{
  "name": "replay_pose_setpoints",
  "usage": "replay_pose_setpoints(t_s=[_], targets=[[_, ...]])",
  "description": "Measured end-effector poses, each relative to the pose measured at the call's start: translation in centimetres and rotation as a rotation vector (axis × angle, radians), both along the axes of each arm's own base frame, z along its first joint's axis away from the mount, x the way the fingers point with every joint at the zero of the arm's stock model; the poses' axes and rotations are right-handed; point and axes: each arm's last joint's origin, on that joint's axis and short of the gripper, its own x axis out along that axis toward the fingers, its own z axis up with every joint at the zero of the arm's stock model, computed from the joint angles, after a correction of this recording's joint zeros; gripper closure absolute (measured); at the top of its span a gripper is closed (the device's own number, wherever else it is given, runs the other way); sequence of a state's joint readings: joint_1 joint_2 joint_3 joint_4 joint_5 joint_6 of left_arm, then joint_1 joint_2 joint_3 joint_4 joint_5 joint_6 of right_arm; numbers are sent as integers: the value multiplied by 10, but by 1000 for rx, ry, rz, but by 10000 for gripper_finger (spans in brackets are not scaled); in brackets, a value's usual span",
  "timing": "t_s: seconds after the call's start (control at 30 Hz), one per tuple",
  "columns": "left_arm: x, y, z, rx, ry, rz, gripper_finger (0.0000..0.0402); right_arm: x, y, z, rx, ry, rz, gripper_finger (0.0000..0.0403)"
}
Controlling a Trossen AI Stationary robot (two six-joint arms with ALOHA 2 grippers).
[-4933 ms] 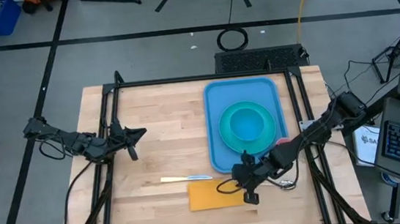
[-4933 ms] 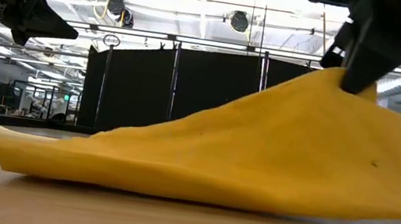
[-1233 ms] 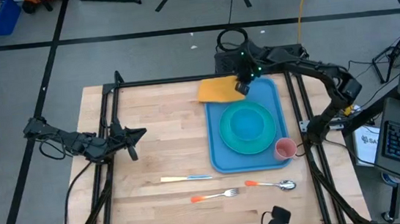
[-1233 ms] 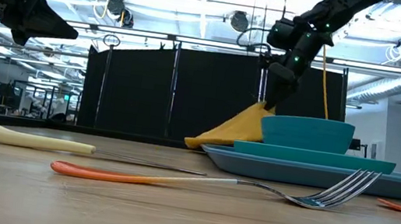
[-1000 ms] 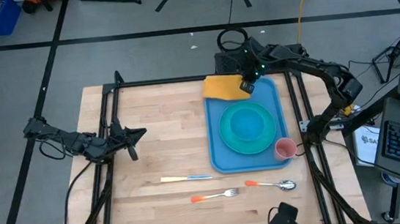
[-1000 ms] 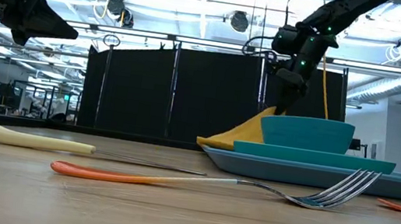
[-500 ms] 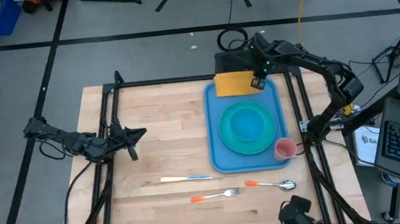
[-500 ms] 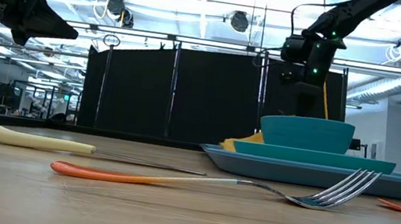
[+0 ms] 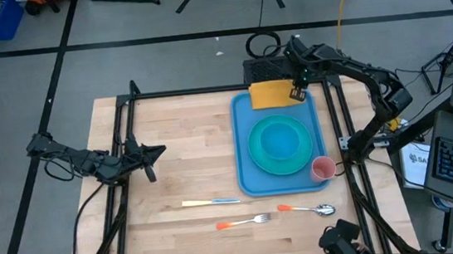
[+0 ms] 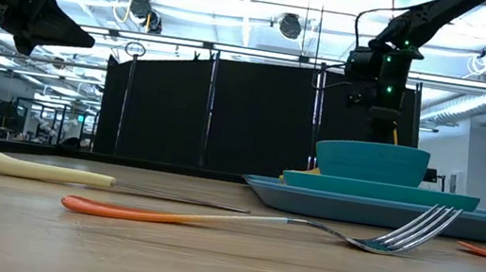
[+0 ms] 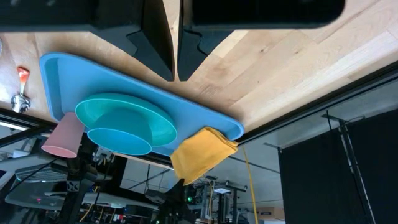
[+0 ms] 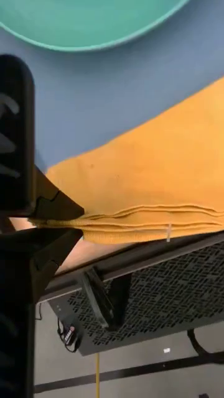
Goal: Set up tray
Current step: Put the yellow table napkin to the left of the green plate on the blue serving tray
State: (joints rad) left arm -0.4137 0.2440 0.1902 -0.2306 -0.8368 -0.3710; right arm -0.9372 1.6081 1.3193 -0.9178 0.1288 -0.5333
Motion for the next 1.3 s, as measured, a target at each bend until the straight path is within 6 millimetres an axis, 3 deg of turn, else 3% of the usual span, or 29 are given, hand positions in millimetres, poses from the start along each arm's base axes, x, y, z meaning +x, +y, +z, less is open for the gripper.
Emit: replay_pose_setpoints(t_s=[0.37,0.63,0.83,0.97,1.13,1.3], targets=[[0,0,0,0,1,0,378,3,-2,1,-29,-28,-20,325],[0,0,0,0,1,0,378,13,-5,4,-47,-159,-4,313],[0,0,0,0,1,0,378,37,7,7,25,-351,69,336],[0,0,0,0,1,0,378,57,14,6,32,-431,-1,350],[0,0,0,0,1,0,378,91,20,-12,98,-522,-85,364],[0,0,0,0,0,0,378,120,21,-29,107,-486,-124,392]])
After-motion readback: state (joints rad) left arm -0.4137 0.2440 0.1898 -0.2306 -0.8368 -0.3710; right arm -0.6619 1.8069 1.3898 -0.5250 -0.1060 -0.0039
